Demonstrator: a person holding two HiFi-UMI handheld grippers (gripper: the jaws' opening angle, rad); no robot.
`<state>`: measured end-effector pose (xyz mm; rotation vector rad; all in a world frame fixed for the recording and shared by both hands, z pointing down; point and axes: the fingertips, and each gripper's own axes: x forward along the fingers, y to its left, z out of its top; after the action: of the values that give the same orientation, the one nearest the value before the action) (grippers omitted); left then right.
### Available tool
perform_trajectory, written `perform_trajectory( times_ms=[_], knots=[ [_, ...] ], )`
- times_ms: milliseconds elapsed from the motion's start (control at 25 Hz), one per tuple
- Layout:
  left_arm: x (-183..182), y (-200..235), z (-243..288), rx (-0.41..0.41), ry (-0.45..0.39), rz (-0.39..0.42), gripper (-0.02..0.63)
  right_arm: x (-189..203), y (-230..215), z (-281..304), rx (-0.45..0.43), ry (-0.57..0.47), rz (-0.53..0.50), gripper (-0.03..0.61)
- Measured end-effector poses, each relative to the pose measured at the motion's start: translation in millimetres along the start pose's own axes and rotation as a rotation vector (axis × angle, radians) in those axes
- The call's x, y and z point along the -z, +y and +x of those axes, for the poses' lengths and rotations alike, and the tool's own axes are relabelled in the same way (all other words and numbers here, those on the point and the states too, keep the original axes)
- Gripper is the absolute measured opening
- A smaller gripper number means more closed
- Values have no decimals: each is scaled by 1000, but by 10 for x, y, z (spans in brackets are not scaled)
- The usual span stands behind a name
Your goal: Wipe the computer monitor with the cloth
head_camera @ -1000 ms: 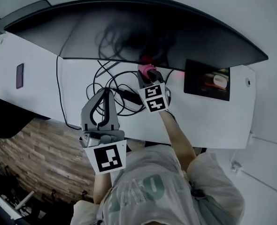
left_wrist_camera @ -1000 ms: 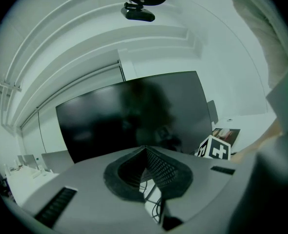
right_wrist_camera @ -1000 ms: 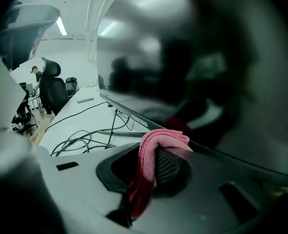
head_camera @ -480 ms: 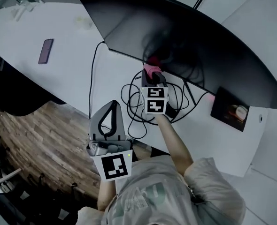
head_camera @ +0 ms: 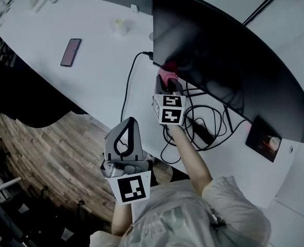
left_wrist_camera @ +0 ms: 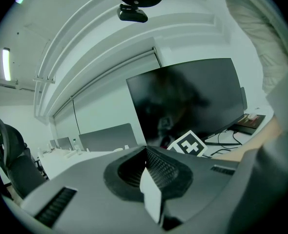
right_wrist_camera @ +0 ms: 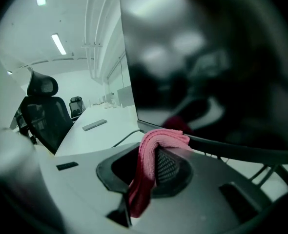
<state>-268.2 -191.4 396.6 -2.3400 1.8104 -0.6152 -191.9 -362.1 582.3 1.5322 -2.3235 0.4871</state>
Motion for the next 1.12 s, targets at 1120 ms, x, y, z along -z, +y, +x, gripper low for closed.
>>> perform_trajectory(
  times_ms=[1120],
  knots=[
    [513,454,-265,-83,66,-44,5,-453,588,456,35,-126,226,57]
  ],
)
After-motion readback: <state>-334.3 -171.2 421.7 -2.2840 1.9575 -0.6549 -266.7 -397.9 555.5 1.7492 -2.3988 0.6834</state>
